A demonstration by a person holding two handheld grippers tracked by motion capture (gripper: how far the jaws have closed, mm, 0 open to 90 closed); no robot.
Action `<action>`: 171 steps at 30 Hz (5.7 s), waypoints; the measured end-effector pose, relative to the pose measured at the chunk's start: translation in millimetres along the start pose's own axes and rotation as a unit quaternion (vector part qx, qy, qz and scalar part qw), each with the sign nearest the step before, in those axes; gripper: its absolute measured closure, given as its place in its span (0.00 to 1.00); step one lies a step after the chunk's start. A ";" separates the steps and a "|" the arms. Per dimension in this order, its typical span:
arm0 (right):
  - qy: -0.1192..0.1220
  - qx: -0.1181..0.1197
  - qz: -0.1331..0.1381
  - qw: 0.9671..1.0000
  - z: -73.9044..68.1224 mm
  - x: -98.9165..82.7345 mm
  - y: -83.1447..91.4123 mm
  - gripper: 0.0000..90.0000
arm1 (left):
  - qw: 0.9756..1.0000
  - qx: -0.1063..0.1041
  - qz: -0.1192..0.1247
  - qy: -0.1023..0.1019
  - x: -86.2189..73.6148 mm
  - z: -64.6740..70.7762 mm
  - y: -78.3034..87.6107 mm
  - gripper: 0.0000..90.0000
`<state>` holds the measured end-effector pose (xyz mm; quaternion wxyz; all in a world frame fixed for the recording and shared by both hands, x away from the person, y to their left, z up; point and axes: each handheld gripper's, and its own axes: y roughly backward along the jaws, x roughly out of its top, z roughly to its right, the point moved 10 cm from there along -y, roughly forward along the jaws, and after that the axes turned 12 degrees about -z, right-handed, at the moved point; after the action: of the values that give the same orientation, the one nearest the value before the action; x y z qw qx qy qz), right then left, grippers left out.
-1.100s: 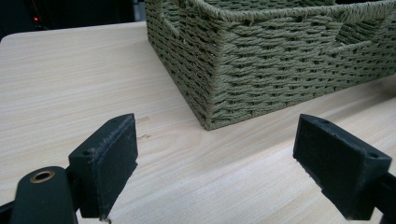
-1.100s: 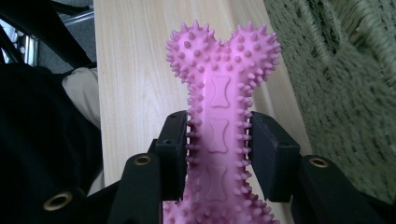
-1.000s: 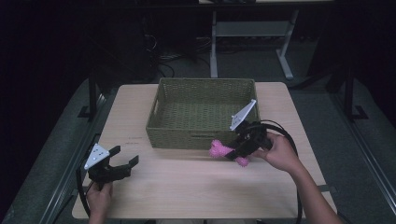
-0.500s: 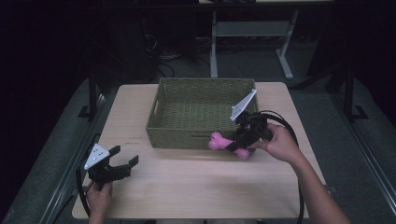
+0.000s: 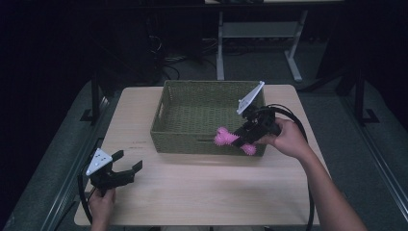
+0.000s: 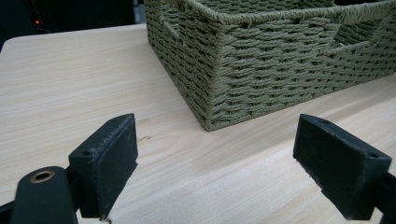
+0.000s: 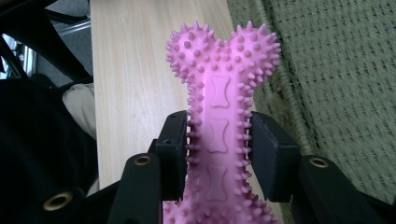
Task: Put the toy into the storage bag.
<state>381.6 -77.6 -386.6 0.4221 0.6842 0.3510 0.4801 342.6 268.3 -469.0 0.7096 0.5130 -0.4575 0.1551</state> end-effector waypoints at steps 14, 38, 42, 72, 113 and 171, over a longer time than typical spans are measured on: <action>-0.006 -0.001 -0.004 1.000 21.8 12.9 13.9 0.64 | 1.000 0.000 0.001 0.002 -0.2 -1.3 1.0 0.15; -0.040 0.001 -0.004 0.999 65.6 25.5 9.5 0.64 | 1.000 -0.001 0.003 0.005 0.3 -1.5 0.9 0.15; -0.045 0.002 -0.004 0.999 71.4 25.4 5.4 0.64 | 1.000 -0.001 0.003 0.005 0.4 -1.4 0.8 0.15; -0.080 0.009 -0.027 0.996 103.5 13.6 -18.2 0.64 | 1.000 -0.001 0.003 0.005 0.2 -2.7 1.2 0.15; -0.106 0.020 -0.055 0.993 111.6 -7.0 -55.8 0.64 | 1.000 -0.002 0.001 0.002 0.1 -1.6 0.2 0.15; -0.108 -0.035 0.001 0.994 81.1 0.4 -10.0 0.34 | 1.000 -0.007 0.001 0.000 1.8 2.6 -1.2 0.15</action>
<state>458.3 -92.8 -410.5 0.4803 0.7177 0.2855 0.4157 343.1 265.0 -468.1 0.7128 0.5075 -0.4595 0.1525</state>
